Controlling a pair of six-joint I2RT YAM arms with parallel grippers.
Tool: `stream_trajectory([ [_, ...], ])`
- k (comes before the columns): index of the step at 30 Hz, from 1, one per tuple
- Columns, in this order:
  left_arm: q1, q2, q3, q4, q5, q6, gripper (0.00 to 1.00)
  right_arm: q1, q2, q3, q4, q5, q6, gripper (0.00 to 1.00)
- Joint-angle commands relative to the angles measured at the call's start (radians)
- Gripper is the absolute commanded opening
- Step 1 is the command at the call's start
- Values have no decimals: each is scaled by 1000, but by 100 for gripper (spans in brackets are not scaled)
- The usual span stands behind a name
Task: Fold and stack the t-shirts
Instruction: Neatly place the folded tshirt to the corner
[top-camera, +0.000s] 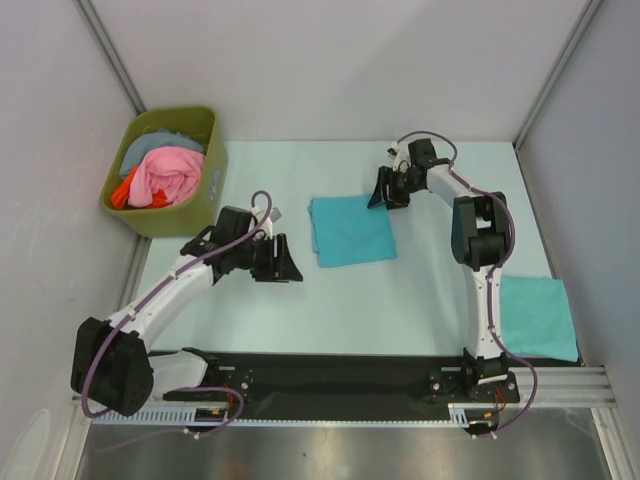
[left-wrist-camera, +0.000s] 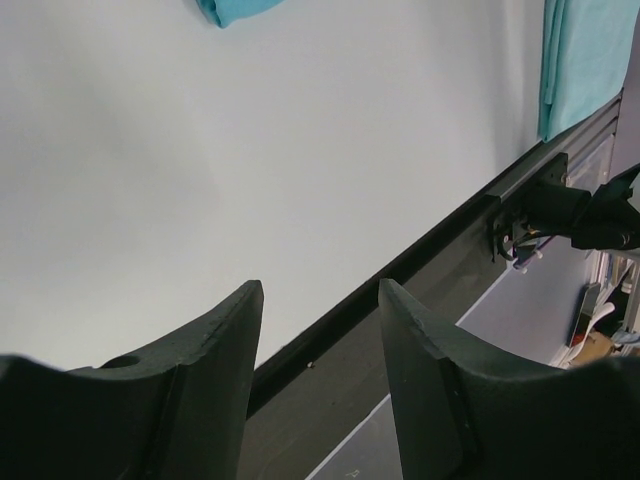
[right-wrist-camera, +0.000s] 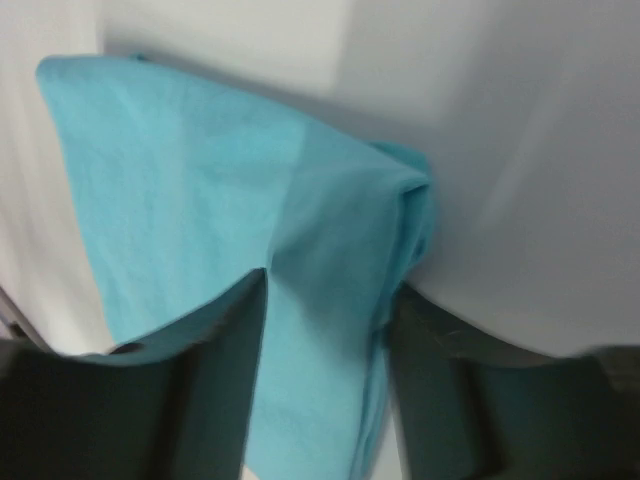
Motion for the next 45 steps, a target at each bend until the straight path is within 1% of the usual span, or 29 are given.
stream_trajectory([
  [1,9,-53,-11,-10,-5,6,56,26,59,-21,-12,16,44,50],
  [2,9,-67,-20,-10,-6,-1,56,31,56,-32,-1,22,51,41],
  [3,9,-75,-23,-13,-8,-4,56,30,59,-30,0,25,50,36],
  [4,9,-81,-26,-21,-8,-6,56,30,59,-30,-3,26,51,35],
  [5,9,-97,-31,-24,-12,-12,56,31,58,-33,0,30,59,31],
  [6,9,-107,-33,-27,-20,-15,56,31,56,-32,17,30,65,25],
  [7,9,-116,-36,-29,-24,-18,57,33,56,-23,19,28,73,11],
  [8,9,-134,-40,-36,-24,-27,57,36,56,-9,11,33,74,2],
  [9,9,-145,-43,-41,-35,-32,57,39,56,29,-10,42,79,0],
  [11,9,-170,-46,-61,-52,-43,57,45,38,55,-30,57,88,0],
  [14,9,-234,-45,-90,-90,-55,58,74,-20,126,-133,147,70,0],
  [15,9,-260,-42,-93,-97,-56,59,97,-40,152,-200,210,58,0],
  [18,9,-300,-46,-101,-106,-46,59,132,-97,184,-351,282,39,0],
  [20,9,-309,-56,-92,-100,-38,60,138,-151,168,-439,299,44,0],
  [22,9,-315,-59,-84,-89,-15,60,143,-214,84,-454,321,67,0],
  [23,9,-317,-62,-82,-77,-6,59,145,-279,48,-451,324,77,0],
  [25,9,-320,-65,-79,-72,29,59,146,-347,3,-466,312,113,0],
  [26,9,-322,-59,-87,-80,40,59,146,-376,-32,-499,306,122,0],
  [27,9,-323,-57,-96,-74,52,59,148,-445,-49,-521,307,128,0],
  [32,9,-357,-66,-46,-18,60,61,151,-639,-203,-677,372,142,0],
  [35,9,-360,-71,-29,8,80,61,143,-766,-291,-737,401,148,0],
  [36,9,-360,-72,-21,23,82,61,134,-800,-358,-744,398,151,0],
  [38,9,-354,-76,-10,44,83,61,119,-890,-432,-754,392,157,0],
  [40,9,-351,-79,0,67,85,61,92,-938,-510,-773,390,173,0],
  [41,9,-351,-85,3,75,86,61,89,-985,-527,-786,399,177,0],
  [43,9,-351,-91,20,97,85,61,79,-1025,-561,-805,414,189,0],
  [45,9,-348,-97,31,106,83,61,71,-1074,-570,-848,464,202,0],
])
